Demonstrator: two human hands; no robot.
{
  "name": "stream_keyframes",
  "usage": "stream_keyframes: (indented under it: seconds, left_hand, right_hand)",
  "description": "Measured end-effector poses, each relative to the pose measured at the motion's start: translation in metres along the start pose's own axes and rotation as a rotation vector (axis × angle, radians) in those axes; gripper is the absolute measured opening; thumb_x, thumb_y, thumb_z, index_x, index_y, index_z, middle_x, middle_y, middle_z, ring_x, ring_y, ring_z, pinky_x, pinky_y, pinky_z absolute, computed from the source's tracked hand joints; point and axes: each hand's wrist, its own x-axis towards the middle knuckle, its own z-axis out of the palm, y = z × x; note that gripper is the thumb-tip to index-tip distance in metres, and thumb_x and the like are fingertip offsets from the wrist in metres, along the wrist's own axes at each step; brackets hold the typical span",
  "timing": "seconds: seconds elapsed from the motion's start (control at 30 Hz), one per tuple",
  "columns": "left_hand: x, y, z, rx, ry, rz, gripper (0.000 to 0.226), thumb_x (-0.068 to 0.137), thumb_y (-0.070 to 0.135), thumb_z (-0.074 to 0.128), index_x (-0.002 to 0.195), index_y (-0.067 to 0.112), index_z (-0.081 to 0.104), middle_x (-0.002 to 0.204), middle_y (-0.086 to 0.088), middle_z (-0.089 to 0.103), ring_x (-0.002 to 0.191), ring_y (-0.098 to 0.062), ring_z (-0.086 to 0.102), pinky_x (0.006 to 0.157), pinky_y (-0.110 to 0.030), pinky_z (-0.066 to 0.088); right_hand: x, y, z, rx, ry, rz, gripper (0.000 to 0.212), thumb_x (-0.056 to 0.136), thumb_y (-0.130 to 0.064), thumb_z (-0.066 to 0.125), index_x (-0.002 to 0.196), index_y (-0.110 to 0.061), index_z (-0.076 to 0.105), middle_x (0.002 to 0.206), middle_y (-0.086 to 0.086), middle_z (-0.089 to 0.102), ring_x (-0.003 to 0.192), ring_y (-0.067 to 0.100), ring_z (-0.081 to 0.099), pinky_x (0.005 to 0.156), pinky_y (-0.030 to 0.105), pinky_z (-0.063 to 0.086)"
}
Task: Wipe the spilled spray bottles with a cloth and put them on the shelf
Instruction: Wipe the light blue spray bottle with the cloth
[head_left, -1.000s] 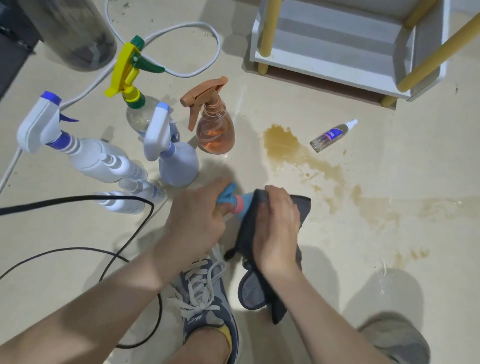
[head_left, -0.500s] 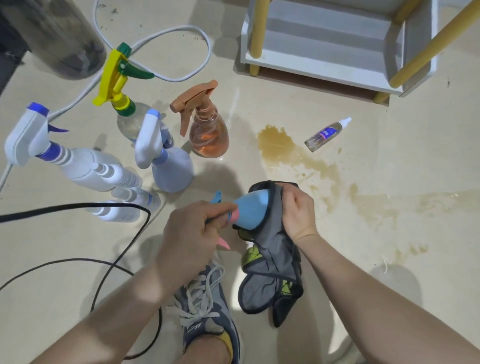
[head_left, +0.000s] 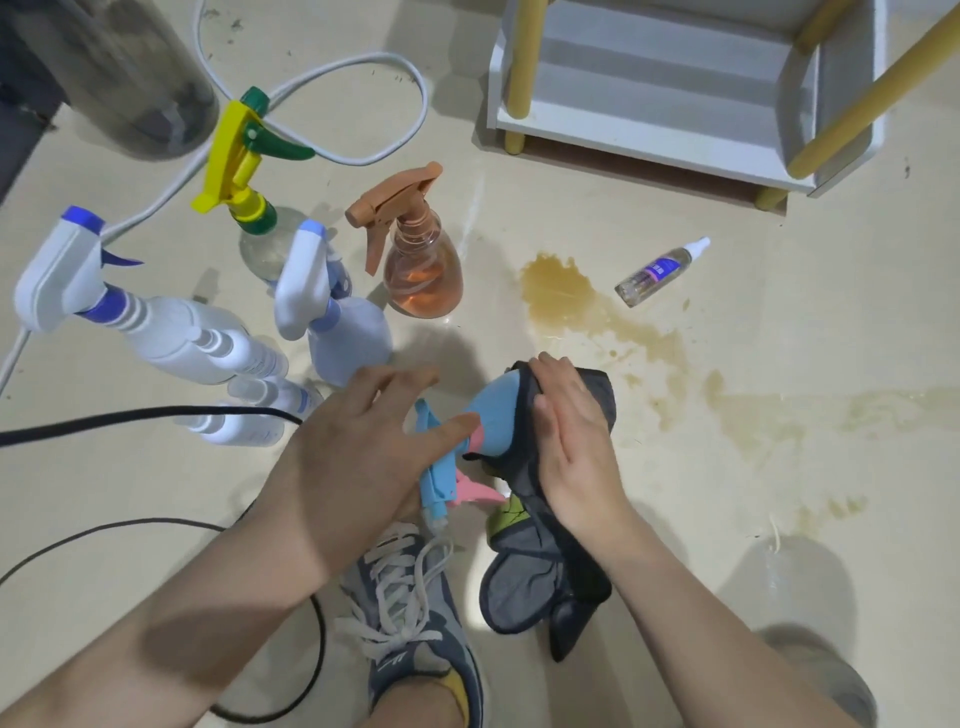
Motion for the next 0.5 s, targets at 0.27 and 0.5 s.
stream_keyframes:
  seconds: [0.27,0.5]
  left_hand:
    - [0.017,0.007,-0.017,-0.307,-0.077,-0.164,0.018,0.095,0.048,0.050,0.080,0.041,0.055,0.066,0.012,0.056,0.061,-0.008,0.052,0.049,-0.022,0.029]
    - [0.029,0.026,-0.014,-0.485,-0.048,-0.543,0.046,0.093,0.055,0.041,0.059,0.028,0.054,0.059,0.003,0.063,0.060,-0.010,0.058,0.058,-0.027,0.038]
  right_hand:
    - [-0.016,-0.008,0.015,0.096,-0.041,-0.044,0.062,0.101,-0.052,0.029,0.152,-0.016,0.034,0.160,0.002,0.029,0.151,0.018,0.018,0.122,0.036,0.015]
    - [0.015,-0.007,0.027,0.522,0.158,0.402,0.032,0.103,-0.038,0.037,0.085,-0.027,0.059,0.087,-0.007,0.062,0.086,0.011,0.056,0.087,0.037,0.043]
